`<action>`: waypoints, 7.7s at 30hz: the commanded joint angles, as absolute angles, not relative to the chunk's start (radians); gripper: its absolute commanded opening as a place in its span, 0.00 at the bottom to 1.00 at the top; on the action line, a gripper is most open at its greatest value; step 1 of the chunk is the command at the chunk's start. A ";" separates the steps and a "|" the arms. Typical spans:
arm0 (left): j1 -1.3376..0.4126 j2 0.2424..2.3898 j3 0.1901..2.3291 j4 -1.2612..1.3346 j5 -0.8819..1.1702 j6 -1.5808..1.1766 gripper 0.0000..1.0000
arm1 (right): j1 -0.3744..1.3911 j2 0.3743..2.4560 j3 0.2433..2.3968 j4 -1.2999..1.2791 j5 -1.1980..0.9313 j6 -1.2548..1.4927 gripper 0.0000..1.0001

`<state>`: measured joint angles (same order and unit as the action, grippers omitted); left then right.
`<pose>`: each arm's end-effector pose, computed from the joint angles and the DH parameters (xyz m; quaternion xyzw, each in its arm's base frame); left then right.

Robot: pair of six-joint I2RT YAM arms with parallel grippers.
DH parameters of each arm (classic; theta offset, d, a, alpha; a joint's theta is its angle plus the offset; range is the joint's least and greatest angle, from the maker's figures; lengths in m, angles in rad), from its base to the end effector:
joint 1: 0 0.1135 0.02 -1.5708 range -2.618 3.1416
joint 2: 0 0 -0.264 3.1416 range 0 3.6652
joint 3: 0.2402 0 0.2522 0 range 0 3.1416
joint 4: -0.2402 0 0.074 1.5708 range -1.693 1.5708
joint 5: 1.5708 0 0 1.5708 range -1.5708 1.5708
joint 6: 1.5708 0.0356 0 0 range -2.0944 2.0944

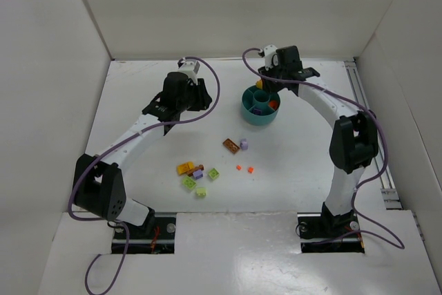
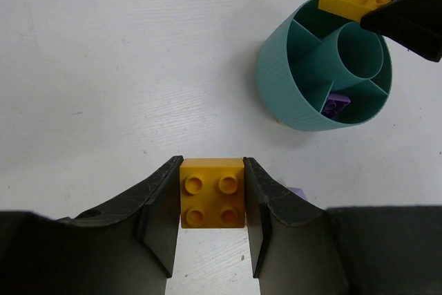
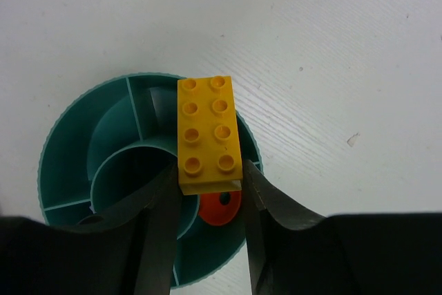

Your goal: Sort the legos into containers by color

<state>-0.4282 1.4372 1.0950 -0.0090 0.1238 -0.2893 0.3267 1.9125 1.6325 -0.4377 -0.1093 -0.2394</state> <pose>0.3060 -0.1445 0.3119 0.0921 0.8138 -0.2482 0.5174 0.4182 0.1458 0.2803 -0.2756 0.8666 0.0677 0.4106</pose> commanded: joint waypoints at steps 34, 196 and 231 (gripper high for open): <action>-0.413 1.561 1.327 -0.060 0.124 -0.249 0.00 | 0.319 1.914 1.842 -0.736 0.032 -0.428 0.11; -0.502 1.251 1.103 -0.457 -0.245 -0.810 1.00 | 0.593 1.276 1.201 -0.459 -0.238 -0.604 0.98; -0.356 0.661 0.844 -0.649 -0.443 -0.976 1.00 | 1.086 2.152 1.585 -0.110 -0.247 -0.563 0.90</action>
